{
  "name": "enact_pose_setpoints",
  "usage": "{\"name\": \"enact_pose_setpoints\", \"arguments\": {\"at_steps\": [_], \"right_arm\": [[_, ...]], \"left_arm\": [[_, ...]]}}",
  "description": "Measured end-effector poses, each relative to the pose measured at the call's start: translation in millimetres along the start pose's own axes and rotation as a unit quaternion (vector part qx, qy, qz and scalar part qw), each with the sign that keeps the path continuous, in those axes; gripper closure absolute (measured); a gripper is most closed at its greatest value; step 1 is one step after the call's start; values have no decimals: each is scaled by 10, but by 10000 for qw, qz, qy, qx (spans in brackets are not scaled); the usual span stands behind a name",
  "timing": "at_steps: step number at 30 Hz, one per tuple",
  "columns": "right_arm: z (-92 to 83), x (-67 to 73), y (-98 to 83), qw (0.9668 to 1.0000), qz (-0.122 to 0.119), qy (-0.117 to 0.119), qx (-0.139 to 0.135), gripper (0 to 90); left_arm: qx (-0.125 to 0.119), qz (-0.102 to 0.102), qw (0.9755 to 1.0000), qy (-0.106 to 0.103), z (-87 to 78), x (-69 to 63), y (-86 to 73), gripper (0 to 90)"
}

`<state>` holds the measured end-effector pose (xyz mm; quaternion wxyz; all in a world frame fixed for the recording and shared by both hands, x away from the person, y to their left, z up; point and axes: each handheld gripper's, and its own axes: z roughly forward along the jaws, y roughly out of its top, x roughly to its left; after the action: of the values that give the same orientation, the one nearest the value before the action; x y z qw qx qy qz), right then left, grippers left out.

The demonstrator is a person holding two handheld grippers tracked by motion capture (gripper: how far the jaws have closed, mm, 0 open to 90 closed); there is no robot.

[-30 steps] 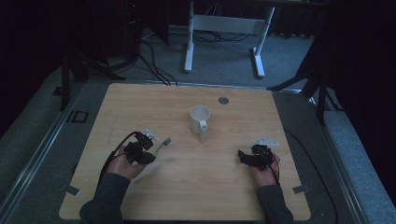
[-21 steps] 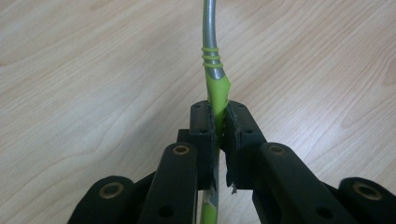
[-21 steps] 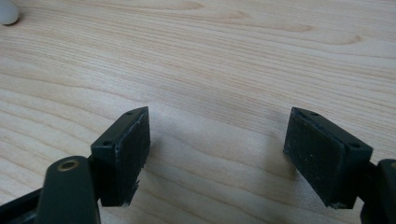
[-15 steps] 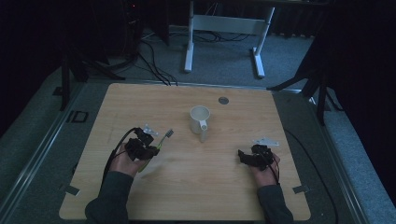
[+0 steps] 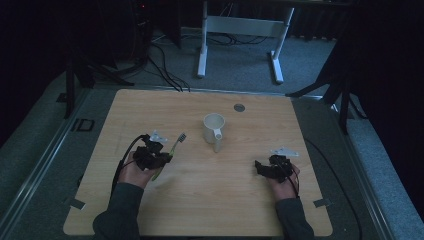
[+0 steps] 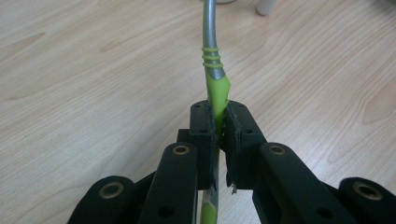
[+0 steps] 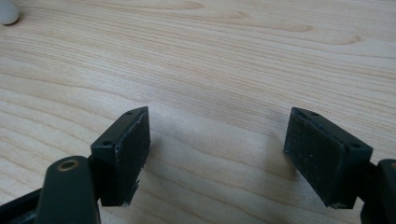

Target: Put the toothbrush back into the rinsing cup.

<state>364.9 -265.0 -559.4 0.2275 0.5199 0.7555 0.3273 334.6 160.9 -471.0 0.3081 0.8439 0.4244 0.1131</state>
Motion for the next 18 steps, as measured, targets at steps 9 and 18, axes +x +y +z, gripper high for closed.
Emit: {"name": "enact_pose_setpoints", "arguments": {"at_steps": [9, 18], "right_arm": [[0, 0, 0, 10000, -1, 0, 0, 223], [0, 0, 0, 10000, -1, 0, 0, 223]], "left_arm": [[-204, -127, 9997, -21, -2, 11, 17, 825], [-388, -212, 9990, -16, -5, 4, 33, 825]]}}
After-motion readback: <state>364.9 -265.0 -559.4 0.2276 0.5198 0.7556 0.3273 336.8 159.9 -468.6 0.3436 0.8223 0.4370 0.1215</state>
